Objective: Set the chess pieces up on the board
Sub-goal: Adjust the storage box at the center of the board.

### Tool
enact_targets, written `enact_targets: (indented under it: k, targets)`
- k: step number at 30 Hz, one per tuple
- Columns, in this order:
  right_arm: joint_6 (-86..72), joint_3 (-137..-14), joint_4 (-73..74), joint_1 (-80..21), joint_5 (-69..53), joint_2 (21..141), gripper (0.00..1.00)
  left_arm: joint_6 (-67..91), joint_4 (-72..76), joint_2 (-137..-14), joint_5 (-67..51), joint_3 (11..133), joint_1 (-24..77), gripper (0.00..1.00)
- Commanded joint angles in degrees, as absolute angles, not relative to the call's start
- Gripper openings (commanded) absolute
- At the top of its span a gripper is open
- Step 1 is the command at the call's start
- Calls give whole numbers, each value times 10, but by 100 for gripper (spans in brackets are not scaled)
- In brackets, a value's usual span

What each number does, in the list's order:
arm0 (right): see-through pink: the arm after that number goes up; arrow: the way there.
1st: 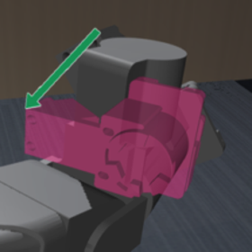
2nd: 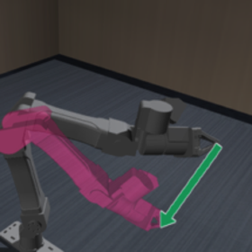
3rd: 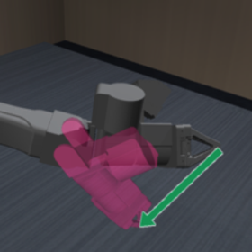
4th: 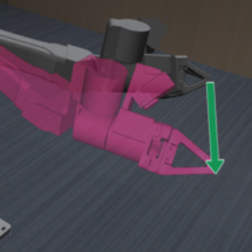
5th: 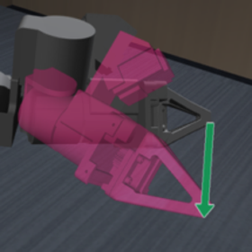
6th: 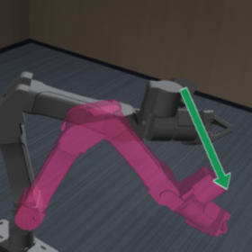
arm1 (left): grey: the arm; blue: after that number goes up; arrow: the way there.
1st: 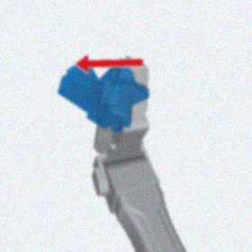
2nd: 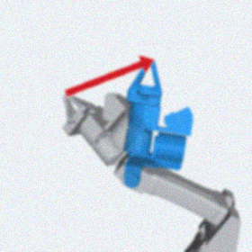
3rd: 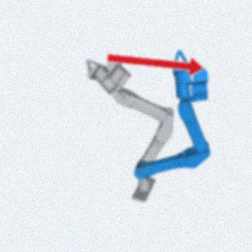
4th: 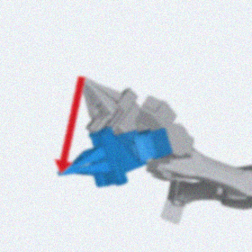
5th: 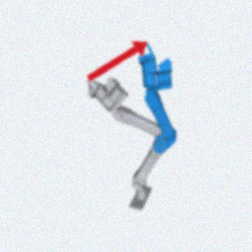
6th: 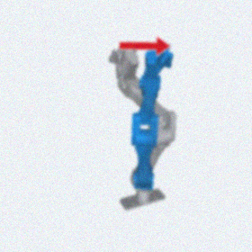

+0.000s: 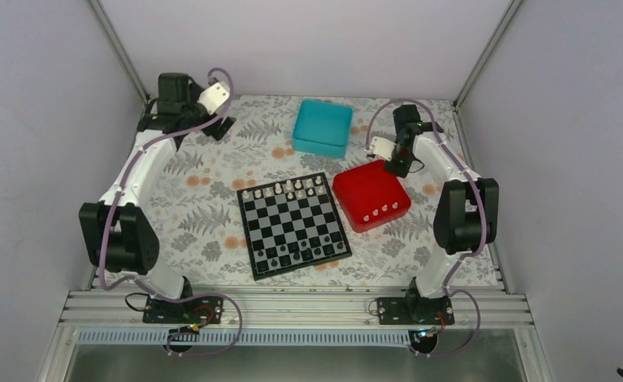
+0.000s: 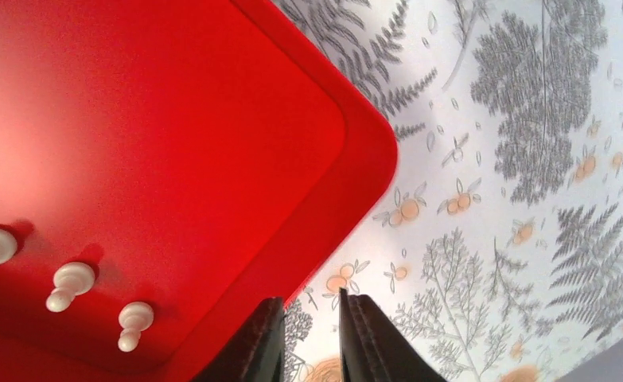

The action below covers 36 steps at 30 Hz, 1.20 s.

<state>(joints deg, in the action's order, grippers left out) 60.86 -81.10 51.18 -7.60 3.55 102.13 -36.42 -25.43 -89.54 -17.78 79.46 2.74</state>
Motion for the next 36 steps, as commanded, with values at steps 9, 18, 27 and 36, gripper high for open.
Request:
enact_targets:
  k: [9, 18, 27, 36]
  targets:
    - [510, -762, 635, -26, -32, 915, 4, -404, -329, -1018, -167, 999, 100, 100]
    - [501, -661, 718, -23, -86, 838, 4, -397, -309, -1033, -195, 1001, 112, 100]
    - [481, -595, 654, -23, -74, 870, 4, -394, -312, -1026, -183, 1003, 122, 100]
    - [471, -578, 572, -2, -29, 931, 4, -396, -333, -1028, -170, 1029, 148, 100]
